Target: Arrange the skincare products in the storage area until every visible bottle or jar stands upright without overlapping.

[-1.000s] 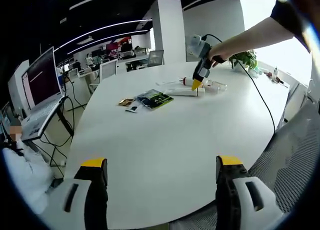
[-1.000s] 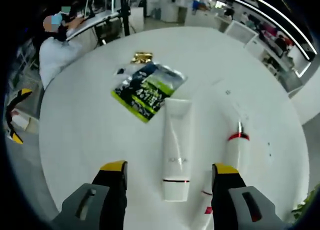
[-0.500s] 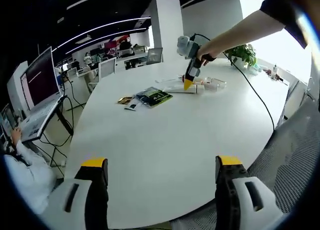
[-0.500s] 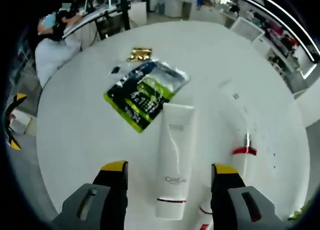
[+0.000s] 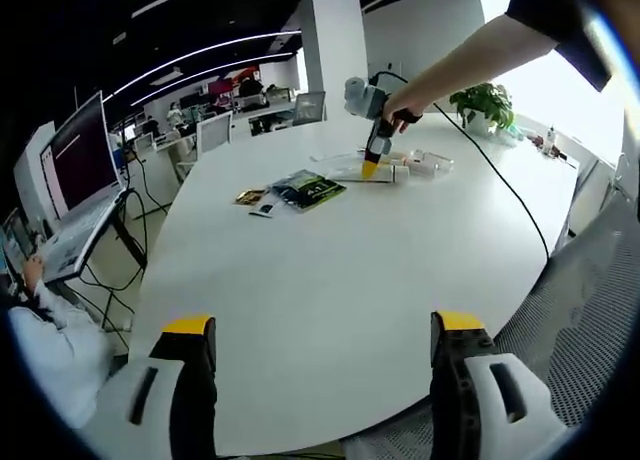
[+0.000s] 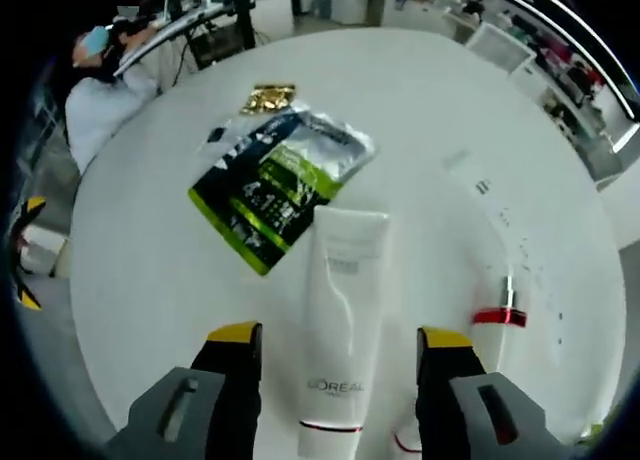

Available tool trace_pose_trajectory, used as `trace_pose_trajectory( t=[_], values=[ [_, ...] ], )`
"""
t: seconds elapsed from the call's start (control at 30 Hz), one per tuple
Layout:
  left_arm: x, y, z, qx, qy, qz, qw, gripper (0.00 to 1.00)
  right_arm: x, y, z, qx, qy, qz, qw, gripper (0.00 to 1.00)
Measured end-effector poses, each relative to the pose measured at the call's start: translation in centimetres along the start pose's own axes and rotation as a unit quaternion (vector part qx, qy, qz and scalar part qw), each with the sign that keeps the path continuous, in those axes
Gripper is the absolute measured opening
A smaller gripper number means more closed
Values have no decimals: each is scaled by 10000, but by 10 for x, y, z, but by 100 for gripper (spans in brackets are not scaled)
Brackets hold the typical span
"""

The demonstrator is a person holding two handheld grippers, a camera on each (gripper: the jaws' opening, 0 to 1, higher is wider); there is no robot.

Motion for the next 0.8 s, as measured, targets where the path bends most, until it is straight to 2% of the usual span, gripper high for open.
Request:
trace_pose_trajectory(
  t=[0.3, 0.8],
  values=[
    [-1, -1, 0, 14, -36, -2, 10000, 82, 5, 3, 12, 40, -34, 109, 9999, 63],
    [-3, -2, 0, 39, -81, -1, 10000, 81, 10, 4, 26, 109, -209, 89, 9997, 53]
  ],
)
Point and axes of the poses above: the point that each gripper's makers call its tool centre point, and the gripper's own axes: z roughly forward along the fingers, y roughly to its right, x roughly out of its top, the point moved 1 cm from there along -z, roughly backward along the fingers, and after that the axes turned 12 degrees about y, right-handed, at the moved point
